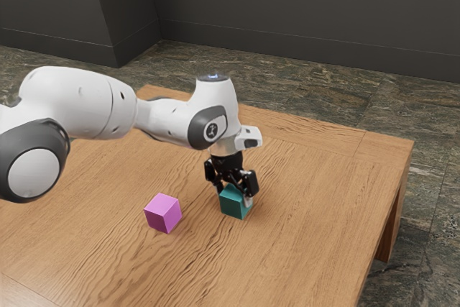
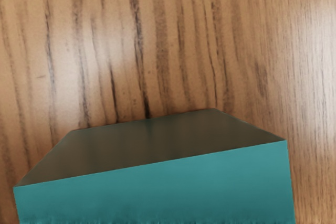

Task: Pick up the blue block with one arm, and put the blue block on the pink block with one arm

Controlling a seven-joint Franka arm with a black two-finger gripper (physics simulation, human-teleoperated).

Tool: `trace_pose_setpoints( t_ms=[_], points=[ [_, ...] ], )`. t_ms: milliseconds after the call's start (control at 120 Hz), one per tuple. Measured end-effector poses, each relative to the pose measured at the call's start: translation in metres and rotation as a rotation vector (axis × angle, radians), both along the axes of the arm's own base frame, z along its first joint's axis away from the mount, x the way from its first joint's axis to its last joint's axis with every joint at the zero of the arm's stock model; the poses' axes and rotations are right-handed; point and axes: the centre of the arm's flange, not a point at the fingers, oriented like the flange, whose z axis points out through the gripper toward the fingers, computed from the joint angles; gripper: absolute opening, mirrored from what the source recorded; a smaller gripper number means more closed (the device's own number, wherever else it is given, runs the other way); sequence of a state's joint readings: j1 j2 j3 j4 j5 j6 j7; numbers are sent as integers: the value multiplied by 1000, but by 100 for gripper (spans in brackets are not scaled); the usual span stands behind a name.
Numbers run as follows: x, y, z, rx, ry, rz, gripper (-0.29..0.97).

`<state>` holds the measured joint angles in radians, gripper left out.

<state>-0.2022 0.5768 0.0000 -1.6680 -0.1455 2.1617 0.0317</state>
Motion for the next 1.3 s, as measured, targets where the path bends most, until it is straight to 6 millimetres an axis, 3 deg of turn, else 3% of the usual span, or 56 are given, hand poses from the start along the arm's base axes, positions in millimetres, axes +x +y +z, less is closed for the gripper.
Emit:
trace_pose_setpoints(
  t_ms=[383, 508, 583, 625, 733, 825, 992, 1125, 1300],
  points=[
    [3, 0, -21, 1, 15, -7, 68],
    [4, 0, -15, 5, 3, -15, 50],
    [4, 0, -14, 8, 1, -19, 47],
    [4, -1, -7, 9, -9, -22, 45],
    [-12, 2, 38, 18, -52, -31, 38],
    [-37, 14, 59, 29, -52, -17, 36],
    [-90, 74, 93, 46, -48, 90, 36],
    [-101, 107, 94, 61, -38, 158, 36],
    [-115, 123, 89, 75, -16, 198, 36]
  ],
)
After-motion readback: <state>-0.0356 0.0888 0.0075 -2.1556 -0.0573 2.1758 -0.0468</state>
